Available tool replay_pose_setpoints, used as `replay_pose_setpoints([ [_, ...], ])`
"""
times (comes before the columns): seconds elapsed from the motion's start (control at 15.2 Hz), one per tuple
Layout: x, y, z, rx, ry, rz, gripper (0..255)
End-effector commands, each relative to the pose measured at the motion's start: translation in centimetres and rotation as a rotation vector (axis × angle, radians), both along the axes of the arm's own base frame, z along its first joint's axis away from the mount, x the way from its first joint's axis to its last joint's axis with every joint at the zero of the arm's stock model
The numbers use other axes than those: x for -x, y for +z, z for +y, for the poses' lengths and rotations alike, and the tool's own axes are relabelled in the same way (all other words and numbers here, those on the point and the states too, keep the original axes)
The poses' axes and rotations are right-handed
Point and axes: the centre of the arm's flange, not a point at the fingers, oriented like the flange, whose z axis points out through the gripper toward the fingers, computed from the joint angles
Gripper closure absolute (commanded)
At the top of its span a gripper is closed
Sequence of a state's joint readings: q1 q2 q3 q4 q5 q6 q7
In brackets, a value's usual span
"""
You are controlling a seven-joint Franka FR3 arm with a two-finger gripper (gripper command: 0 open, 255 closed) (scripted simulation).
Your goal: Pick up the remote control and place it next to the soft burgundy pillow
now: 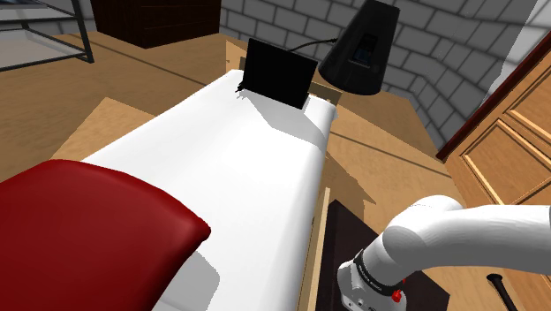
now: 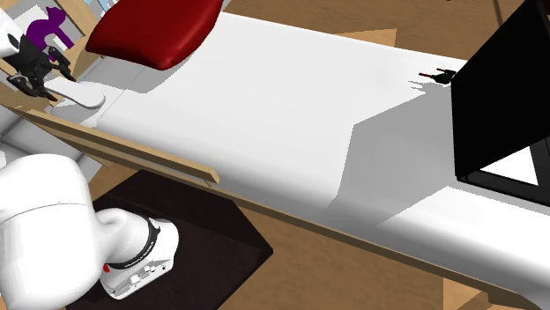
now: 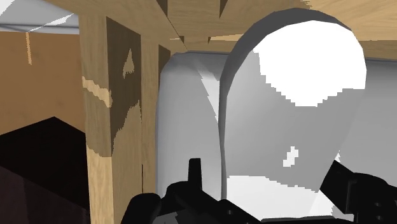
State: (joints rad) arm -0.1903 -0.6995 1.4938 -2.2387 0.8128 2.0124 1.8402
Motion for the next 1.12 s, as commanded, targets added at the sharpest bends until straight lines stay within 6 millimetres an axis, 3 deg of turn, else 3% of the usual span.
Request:
replay_pose_setpoints([
  [0.0, -0.3, -0.9, -0.1, 0.021, -0.003, -0.009, 0],
  [0.2, -0.3, -1.6, 0.3, 0.021, -0.003, -0.008, 0],
  [0.26, 0.0, -1.0, -0.2, 0.021, -0.003, -0.009, 0],
  [0.53, -0.1, 4.0, -0.2, 0.021, -0.003, -0.009, 0],
  [1.06, -0.1, 4.0, -0.2, 0.021, -0.003, -0.009, 0],
])
